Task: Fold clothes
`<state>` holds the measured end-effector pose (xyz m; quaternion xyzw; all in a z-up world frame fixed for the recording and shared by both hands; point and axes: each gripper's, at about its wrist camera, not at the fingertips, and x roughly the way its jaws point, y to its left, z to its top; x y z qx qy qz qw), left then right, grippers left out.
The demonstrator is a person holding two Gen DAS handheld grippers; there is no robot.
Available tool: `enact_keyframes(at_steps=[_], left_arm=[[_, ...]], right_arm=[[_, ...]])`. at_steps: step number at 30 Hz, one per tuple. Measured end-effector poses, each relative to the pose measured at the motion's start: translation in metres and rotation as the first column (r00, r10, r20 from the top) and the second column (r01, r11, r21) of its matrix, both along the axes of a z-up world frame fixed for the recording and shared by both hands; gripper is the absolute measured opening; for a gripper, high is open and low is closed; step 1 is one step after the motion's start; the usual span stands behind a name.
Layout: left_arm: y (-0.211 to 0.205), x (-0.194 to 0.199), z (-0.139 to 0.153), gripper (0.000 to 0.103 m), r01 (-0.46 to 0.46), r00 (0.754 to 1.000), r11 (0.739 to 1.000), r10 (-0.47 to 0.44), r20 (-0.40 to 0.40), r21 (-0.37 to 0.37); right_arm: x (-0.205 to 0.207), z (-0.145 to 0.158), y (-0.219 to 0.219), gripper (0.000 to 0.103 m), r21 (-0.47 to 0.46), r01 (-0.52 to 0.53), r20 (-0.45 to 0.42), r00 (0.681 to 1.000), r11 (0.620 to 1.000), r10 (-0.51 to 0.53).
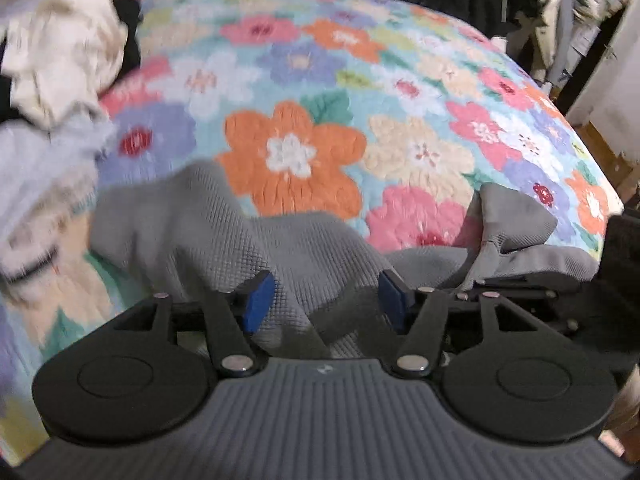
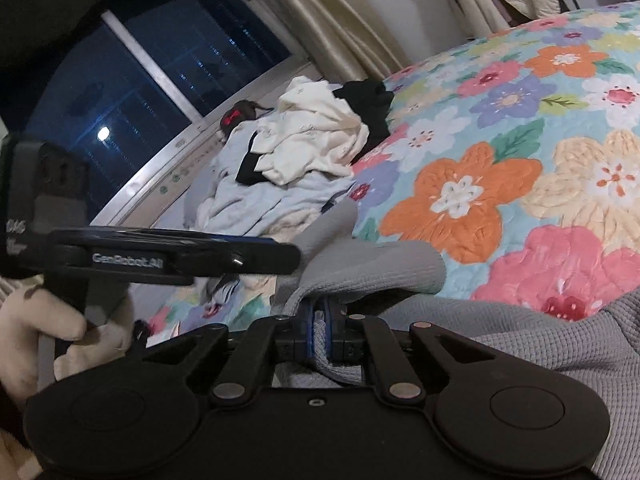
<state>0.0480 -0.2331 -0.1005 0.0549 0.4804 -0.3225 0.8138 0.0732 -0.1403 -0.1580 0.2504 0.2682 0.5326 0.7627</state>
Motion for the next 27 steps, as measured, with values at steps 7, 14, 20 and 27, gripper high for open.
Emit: enact_keyframes(at_steps=[7, 14, 20, 27], left_arm=[[0.0, 0.001, -0.019, 0.072, -0.012, 0.998, 0.999, 0.015, -0.064, 0.041], [-0.004, -0.002, -0.027, 0.077, -0.002, 0.997, 0.996, 0.008, -0.074, 0.089], [-0.012, -0.017, -0.021, 0.046, 0.08, 0.995, 0.986, -0.088, 0.046, 0.147], [-0.009, -0.017, 0.002, 0.01, 0.096, 0.995, 0.995, -0.096, 0.018, -0.024]], right_arm=[[-0.017, -0.007, 0.005, 0.008, -0.064, -0.035, 0.053, 0.998, 0.997, 0.038], [-0.027, -0.01, 0.006, 0.008, -0.088, -0.051, 0.09, 0.994, 0.995, 0.059], [-0.031, -0.013, 0.005, 0.008, -0.102, -0.055, 0.091, 0.994, 0.993, 0.064], [-0.034, -0.011, -0.006, 0.008, -0.067, -0.024, 0.084, 0.996, 0.997, 0.029]])
